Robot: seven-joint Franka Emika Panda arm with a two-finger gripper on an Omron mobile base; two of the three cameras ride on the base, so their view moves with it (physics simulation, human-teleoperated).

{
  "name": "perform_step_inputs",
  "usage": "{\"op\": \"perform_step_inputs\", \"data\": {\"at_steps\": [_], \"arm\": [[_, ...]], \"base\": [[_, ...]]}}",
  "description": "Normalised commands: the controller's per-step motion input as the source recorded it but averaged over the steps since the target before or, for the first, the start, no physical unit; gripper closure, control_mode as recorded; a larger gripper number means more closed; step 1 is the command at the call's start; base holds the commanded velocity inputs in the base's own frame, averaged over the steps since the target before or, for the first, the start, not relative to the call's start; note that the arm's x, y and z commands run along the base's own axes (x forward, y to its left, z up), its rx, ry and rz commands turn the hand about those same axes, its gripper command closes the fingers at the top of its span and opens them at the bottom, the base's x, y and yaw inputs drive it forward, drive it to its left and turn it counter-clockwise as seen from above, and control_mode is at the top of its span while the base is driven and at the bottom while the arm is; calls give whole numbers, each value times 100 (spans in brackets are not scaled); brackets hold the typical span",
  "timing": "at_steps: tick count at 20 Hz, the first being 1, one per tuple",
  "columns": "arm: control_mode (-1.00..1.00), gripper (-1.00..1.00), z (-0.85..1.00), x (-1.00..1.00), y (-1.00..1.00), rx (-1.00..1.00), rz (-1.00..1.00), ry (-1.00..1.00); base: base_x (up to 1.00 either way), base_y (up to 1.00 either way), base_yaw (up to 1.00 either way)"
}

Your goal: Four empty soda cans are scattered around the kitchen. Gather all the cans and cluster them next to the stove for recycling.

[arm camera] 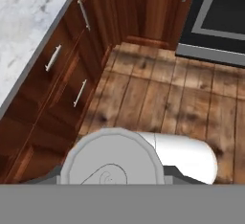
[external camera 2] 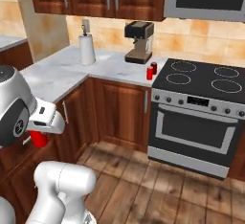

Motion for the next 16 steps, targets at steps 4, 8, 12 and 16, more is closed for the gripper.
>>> {"op": "perform_step_inputs", "data": {"at_steps": [4, 8, 12, 16], "arm": [[100, 100, 0, 0, 0, 0, 0, 0], [100, 100, 0, 0, 0, 0, 0, 0], [100, 100, 0, 0, 0, 0, 0, 0], [100, 100, 0, 0, 0, 0, 0, 0]], "base": [[100, 7, -24], [100, 20, -29], [100, 64, -28], [100, 67, -21]]}}
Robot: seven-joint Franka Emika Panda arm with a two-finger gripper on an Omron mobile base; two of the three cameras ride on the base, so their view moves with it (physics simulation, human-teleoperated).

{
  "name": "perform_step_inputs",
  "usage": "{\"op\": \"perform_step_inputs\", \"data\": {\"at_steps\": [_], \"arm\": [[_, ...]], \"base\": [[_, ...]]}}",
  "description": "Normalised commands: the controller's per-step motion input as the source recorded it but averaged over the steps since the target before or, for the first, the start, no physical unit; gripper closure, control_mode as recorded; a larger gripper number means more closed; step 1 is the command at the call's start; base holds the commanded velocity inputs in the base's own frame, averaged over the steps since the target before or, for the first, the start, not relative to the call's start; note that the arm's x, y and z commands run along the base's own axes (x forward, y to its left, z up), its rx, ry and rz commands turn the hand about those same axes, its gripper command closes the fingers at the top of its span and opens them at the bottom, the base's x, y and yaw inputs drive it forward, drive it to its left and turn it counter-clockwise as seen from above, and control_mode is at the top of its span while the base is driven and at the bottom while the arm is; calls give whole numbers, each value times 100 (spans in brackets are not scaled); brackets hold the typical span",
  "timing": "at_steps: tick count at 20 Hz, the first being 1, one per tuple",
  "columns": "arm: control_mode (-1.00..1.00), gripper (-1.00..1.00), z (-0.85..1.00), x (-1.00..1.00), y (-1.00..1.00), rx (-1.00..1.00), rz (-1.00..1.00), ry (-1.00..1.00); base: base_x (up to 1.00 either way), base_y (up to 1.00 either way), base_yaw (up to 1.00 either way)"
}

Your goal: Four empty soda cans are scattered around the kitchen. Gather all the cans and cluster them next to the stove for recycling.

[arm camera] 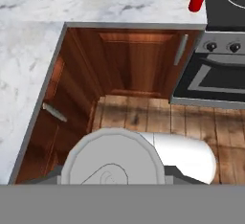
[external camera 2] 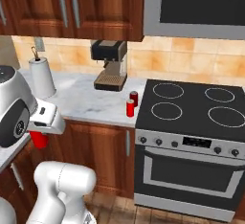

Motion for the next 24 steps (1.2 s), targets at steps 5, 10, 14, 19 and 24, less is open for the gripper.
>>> {"op": "perform_step_inputs", "data": {"at_steps": [5, 10, 14, 19, 24], "arm": [[100, 100, 0, 0, 0, 0, 0, 0], [100, 100, 0, 0, 0, 0, 0, 0], [100, 100, 0, 0, 0, 0, 0, 0], [100, 100, 0, 0, 0, 0, 0, 0], [100, 100, 0, 0, 0, 0, 0, 0]], "base": [[100, 34, -20], [100, 0, -31], [51, 1, -20], [0, 0, -2], [0, 0, 0]]}}
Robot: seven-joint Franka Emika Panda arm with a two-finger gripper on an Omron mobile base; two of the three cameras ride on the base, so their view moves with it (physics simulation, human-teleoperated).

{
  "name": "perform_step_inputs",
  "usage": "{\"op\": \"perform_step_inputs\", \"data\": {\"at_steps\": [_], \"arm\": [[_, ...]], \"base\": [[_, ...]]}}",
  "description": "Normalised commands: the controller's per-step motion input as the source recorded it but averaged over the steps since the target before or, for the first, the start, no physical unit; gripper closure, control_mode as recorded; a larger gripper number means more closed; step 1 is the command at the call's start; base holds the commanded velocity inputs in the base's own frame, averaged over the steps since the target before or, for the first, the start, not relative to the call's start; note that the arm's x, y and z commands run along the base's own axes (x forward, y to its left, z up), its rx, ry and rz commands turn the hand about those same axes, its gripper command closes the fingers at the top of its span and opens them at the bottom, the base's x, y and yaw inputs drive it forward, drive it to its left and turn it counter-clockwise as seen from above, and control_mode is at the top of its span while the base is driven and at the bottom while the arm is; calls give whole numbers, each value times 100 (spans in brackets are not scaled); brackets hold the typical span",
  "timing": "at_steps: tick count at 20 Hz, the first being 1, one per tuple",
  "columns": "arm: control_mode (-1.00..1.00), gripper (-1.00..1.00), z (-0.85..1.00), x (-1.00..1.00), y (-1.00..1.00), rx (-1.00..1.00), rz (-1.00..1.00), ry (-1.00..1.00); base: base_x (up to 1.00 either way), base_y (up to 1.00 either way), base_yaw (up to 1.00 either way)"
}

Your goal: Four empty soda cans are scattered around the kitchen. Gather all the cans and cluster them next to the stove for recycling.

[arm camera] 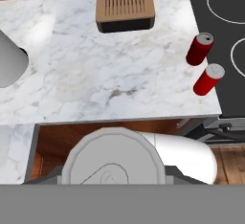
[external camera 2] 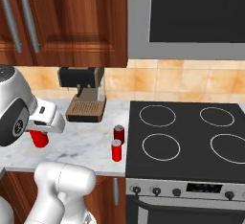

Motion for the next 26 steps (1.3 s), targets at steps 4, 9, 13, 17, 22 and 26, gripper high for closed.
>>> {"op": "perform_step_inputs", "data": {"at_steps": [4, 9, 13, 17, 22, 26], "arm": [[100, 100, 0, 0, 0, 0, 0, 0], [100, 100, 0, 0, 0, 0, 0, 0], [-100, 100, -3, 0, 0, 0, 0, 0], [-100, 100, -22, 0, -12, 3, 0, 0], [-100, 100, -5, 1, -29, 1, 0, 2], [-100, 100, -19, 36, -22, -7, -1, 6]], "base": [[0, 0, 0], [0, 0, 0], [0, 0, 0], [0, 0, 0], [0, 0, 0], [0, 0, 0]]}}
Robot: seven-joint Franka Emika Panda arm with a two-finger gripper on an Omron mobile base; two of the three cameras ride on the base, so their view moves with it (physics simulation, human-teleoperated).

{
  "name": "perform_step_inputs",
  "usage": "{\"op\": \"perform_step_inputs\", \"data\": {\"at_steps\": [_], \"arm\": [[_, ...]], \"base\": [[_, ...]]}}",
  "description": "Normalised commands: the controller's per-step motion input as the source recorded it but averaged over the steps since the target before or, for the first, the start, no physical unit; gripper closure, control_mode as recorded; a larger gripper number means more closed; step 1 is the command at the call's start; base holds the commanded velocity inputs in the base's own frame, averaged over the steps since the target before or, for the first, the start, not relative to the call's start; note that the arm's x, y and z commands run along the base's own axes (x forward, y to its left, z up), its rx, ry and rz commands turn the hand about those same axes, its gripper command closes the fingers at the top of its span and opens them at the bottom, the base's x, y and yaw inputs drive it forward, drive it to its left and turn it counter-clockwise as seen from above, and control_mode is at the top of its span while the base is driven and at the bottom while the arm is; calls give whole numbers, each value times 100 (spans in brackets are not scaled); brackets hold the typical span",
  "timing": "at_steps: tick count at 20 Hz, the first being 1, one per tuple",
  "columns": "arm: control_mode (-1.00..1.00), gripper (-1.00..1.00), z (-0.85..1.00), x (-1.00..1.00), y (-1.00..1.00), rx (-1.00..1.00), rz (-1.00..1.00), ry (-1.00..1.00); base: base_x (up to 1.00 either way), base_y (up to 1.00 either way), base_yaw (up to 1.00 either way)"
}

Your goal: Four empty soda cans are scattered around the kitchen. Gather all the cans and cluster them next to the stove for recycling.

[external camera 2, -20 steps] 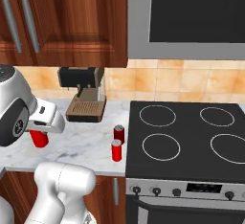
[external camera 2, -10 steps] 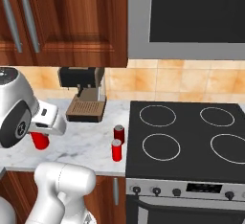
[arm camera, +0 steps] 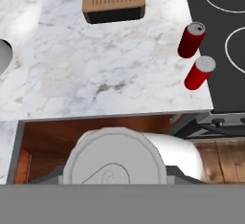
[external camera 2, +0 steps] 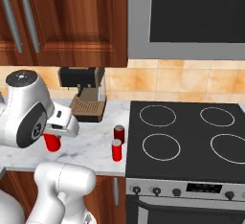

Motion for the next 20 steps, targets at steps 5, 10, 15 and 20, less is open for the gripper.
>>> {"op": "perform_step_inputs", "data": {"at_steps": [5, 10, 15, 20], "arm": [[-100, 100, -40, 56, 22, -15, -12, 4], [-100, 100, -35, 64, 32, -5, -12, -2], [-100, 100, -19, 96, 3, 2, -2, -2], [-100, 100, 0, 66, -2, 3, 0, 0]], "base": [[0, 0, 0], [0, 0, 0], [0, 0, 0], [0, 0, 0]]}}
